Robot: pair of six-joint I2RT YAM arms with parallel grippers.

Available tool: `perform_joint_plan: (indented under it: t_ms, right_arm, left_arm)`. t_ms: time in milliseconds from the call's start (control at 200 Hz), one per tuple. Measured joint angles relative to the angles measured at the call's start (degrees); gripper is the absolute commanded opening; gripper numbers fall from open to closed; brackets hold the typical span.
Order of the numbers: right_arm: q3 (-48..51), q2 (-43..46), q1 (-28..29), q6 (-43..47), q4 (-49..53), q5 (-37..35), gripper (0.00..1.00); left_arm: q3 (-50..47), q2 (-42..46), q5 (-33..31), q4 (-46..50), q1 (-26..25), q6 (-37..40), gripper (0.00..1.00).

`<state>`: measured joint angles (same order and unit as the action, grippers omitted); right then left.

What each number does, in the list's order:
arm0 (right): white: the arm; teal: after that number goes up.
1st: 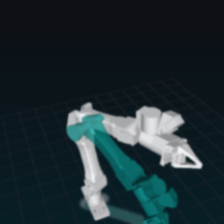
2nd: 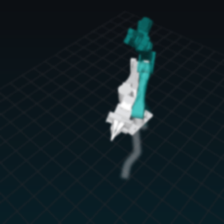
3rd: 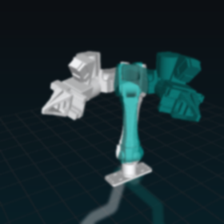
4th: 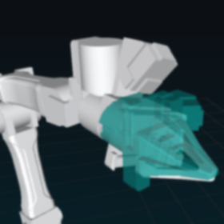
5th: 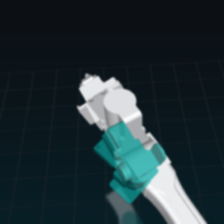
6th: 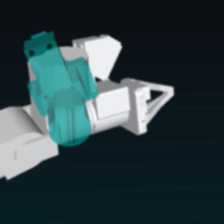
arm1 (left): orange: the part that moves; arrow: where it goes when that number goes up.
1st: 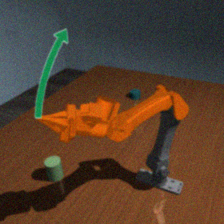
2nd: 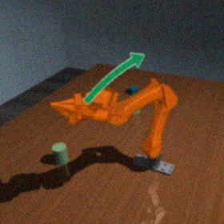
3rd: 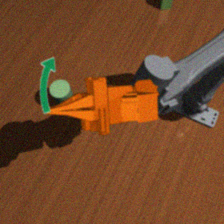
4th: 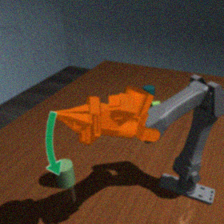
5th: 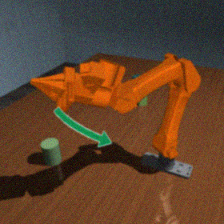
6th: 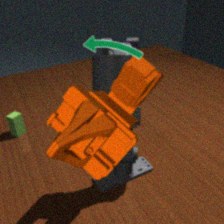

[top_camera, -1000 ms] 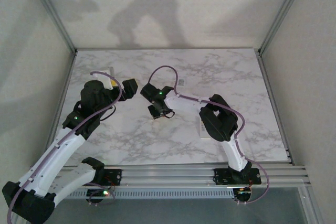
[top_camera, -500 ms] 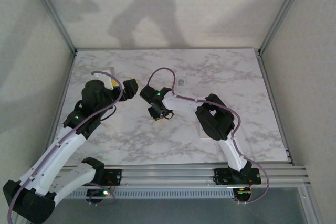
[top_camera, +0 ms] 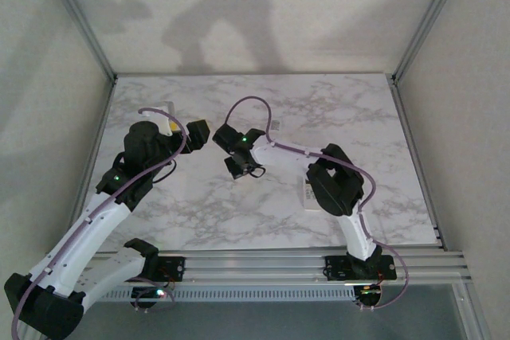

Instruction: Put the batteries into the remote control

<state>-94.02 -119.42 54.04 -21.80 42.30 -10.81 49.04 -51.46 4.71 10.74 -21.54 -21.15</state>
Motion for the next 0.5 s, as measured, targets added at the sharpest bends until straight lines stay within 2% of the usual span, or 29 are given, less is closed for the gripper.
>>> perform_joint_plan:
  t_ms: [220,501]
  right_arm:
    - [1.31,7.06,0.00,2.01,-1.20,-2.12,0.09]
    - [9.94,13.29,-0.02,13.00,-2.62,-7.13,0.08]
  left_arm:
    - [0.00,0.00,0.00,0.02,0.00,0.00,0.99]
    - [0.00,0.00,0.02,0.02,0.00,0.17,1.00]
